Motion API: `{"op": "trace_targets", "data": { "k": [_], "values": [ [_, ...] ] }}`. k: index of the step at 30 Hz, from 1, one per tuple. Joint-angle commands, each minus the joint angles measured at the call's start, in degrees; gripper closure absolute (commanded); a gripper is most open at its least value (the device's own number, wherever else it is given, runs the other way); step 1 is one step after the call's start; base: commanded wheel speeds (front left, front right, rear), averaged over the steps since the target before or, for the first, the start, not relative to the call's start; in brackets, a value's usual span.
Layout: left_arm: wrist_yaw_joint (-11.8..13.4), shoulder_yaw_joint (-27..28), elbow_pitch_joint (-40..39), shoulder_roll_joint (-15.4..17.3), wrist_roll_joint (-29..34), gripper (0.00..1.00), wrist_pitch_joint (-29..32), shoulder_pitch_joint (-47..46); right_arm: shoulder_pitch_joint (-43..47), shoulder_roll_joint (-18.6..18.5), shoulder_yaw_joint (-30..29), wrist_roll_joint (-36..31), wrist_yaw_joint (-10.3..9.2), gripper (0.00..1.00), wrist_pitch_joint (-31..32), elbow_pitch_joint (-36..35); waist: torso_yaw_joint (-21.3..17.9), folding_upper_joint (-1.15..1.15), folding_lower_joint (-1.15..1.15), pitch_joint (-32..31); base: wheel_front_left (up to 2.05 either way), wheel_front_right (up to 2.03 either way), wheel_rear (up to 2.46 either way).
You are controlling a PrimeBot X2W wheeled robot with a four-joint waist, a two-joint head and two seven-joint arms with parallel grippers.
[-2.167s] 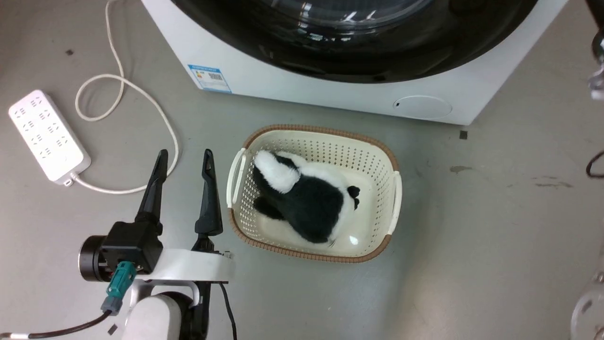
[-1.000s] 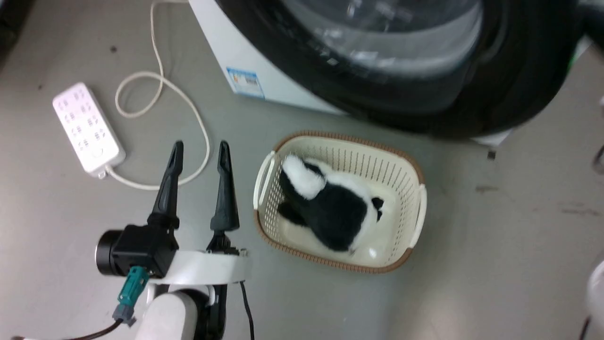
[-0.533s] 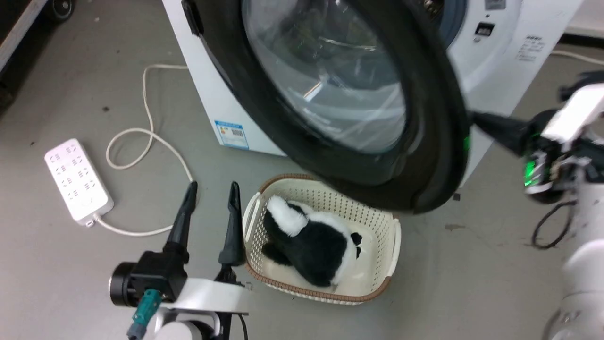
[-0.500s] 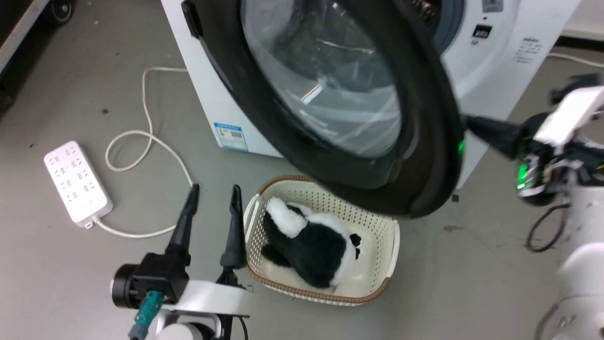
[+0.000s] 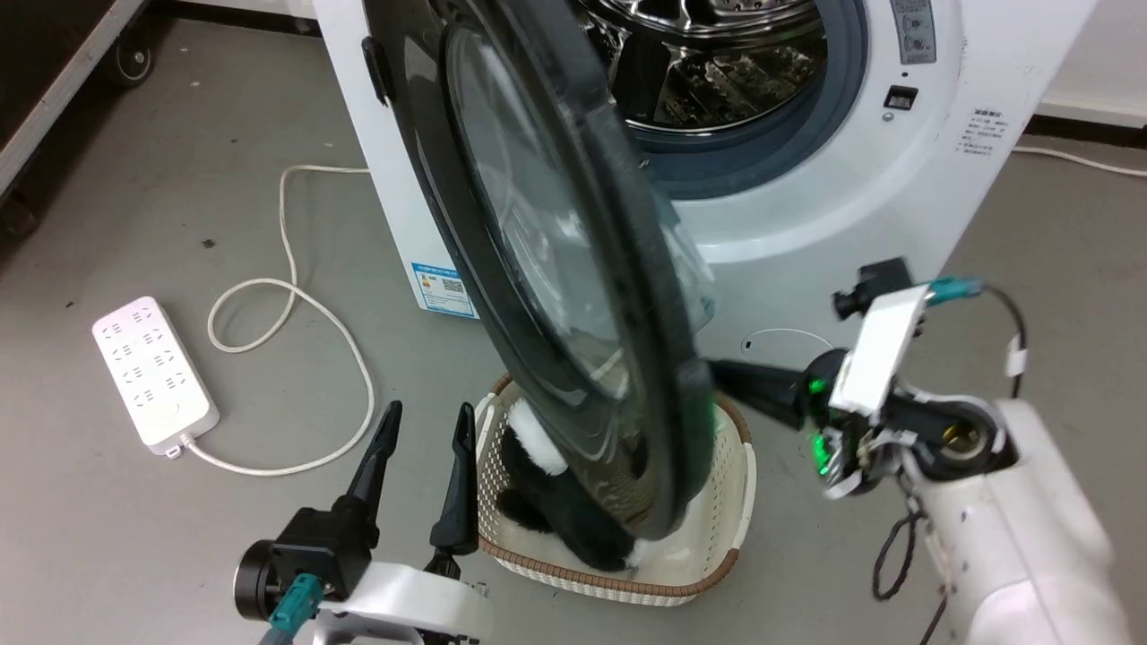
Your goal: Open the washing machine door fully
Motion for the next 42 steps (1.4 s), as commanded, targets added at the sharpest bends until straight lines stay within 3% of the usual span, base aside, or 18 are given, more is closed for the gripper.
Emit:
{"op": "trace_targets", "data": {
  "k": [1,8,9,10,14,17,23,28,32,36,39,42],
  "values": [
    [-0.3,0.1,0.5,0.1,0.4,0.0,-0.3,1.0,1.8,0.3,2.0,1.6,0.07,1.0,-0.9,-0.7,0.2,0.0,0.0,-0.3,0.0,0.0,0.0],
    [-1.1,-0.4,2.3,0.1,5.0,0.0,-0.3,1.3,3.6,0.3,7.5,4.8,0.07,1.0,-5.0,-2.0,0.2,0.0,0.0,-0.8,0.0,0.0,0.0],
    [-1.1,-0.3,2.3,0.1,4.9,0.0,-0.3,1.4,3.6,0.3,7.5,4.4,0.07,0.83,-6.1,-2.1,0.2,0.0,0.0,-0.9,0.0,0.0,0.0],
    [-1.1,0.0,2.4,0.1,4.9,0.0,-0.3,1.4,3.7,0.3,7.2,3.9,0.07,0.0,-7.2,-2.3,0.1,0.0,0.0,-1.1,0.0,0.0,0.0],
    [-1.0,1.3,2.2,0.1,4.7,0.0,-0.3,1.6,4.7,-0.8,4.8,1.3,0.07,0.0,-12.0,-4.6,-0.6,0.0,0.0,-2.2,0.0,0.0,0.0],
    [-1.3,2.1,2.1,0.1,4.2,0.0,-0.3,1.7,6.5,-4.1,3.8,-4.6,0.07,0.0,-19.0,-10.3,-1.5,0.0,0.0,-3.1,0.0,0.0,0.0],
    [-2.9,3.6,3.0,0.1,3.4,0.0,-0.3,2.3,14.0,-13.4,8.4,-26.6,0.07,0.0,-41.2,-25.6,-3.9,0.0,0.0,-5.3,0.0,0.0,0.0],
    [-3.8,4.6,3.4,0.1,3.1,0.0,-0.3,3.1,20.9,-18.0,9.5,-45.0,0.07,0.0,-58.0,-28.5,-5.6,0.0,0.0,-6.7,0.0,0.0,0.0],
    [-4.5,4.9,3.5,0.1,3.2,0.0,-0.3,3.6,27.3,-15.2,4.8,-57.3,0.07,0.0,-65.2,-28.8,-6.6,0.0,0.0,-7.1,0.0,0.0,0.0],
    [-4.8,5.2,3.6,0.1,3.3,0.0,-0.3,3.9,34.3,-8.6,-2.3,-65.8,0.07,0.0,-67.2,-30.6,-7.3,0.0,0.0,-7.4,0.0,0.0,0.0],
    [-4.6,5.2,3.6,0.1,3.8,0.0,-0.3,4.4,38.9,-3.9,-5.3,-69.7,0.07,0.0,-68.1,-32.3,-7.8,0.0,0.0,-7.6,0.0,0.0,0.0],
    [-4.6,4.8,4.2,0.1,5.1,0.0,-0.3,4.7,41.9,-1.8,-6.4,-73.5,0.07,0.0,-68.5,-33.2,-8.2,0.0,0.0,-7.6,0.0,0.0,0.0]
  ]
}}
